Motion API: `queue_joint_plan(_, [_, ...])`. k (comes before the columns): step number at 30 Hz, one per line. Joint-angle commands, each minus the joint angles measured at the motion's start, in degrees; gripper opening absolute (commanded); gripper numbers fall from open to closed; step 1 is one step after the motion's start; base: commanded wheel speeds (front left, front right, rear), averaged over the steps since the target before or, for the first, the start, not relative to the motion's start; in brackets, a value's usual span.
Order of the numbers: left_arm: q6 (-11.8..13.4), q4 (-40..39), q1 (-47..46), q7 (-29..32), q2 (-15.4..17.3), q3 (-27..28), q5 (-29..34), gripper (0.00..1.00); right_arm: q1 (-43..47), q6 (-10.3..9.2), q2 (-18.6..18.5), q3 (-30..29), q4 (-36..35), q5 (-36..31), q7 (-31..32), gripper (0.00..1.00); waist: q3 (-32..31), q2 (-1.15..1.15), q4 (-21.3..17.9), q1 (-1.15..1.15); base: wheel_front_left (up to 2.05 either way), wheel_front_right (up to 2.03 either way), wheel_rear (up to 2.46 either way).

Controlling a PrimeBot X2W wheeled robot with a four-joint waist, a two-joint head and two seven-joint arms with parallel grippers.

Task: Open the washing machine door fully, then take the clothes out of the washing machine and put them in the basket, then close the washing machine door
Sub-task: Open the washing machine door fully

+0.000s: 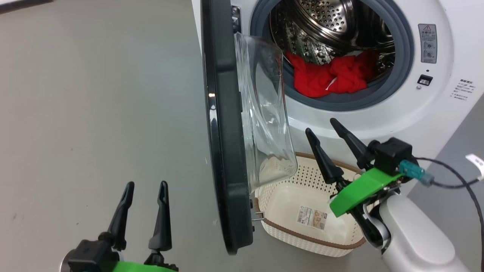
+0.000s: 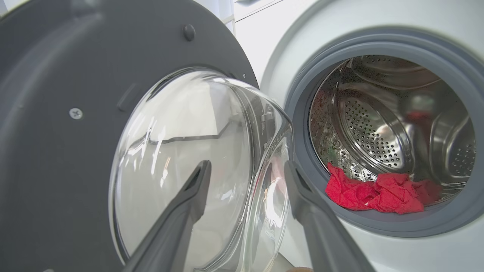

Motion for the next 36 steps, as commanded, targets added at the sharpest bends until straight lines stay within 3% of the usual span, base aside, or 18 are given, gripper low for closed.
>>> queue_joint_plan(1, [0.5, -1.4, -0.4, -0.8, 0.7, 2.2, 0.2, 1.0, 1.7, 0.36, 1.9, -2.3, -2.3, -4.8, -0.7, 1.0, -0.1, 0.0, -0.1, 0.0, 0.0, 0.0, 0.0])
queue_joint_plan(11, [0.4, -1.7, -0.2, -1.4, 0.3, 2.5, 0.6, 1.0, 10.4, 0.36, 5.8, -12.3, -9.9, -17.2, -0.8, 1.0, 0.3, 0.0, 0.1, 0.0, 0.0, 0.0, 0.0])
queue_joint_plan(23, [0.0, -0.9, 0.0, -1.7, -0.2, 3.1, 1.2, 1.0, 17.8, 0.36, 5.9, -11.6, -12.8, -16.2, -0.8, 1.0, 0.2, 0.0, 0.1, 0.0, 0.0, 0.0, 0.0])
queue_joint_plan(35, [-0.6, 1.2, -0.3, -1.7, -0.6, 3.0, 1.2, 1.0, 18.6, 0.36, 5.9, -11.6, -13.0, -16.1, -0.8, 1.0, 0.6, 0.0, 0.0, 0.0, 0.0, 0.0, 0.0])
queue_joint_plan(36, [-0.6, 1.4, -0.3, -1.7, -0.6, 2.9, 1.2, 0.75, 18.6, 0.36, 5.9, -11.6, -13.0, -16.1, -0.8, 1.0, 0.5, 0.0, 0.0, 0.0, 0.0, 0.0, 0.0])
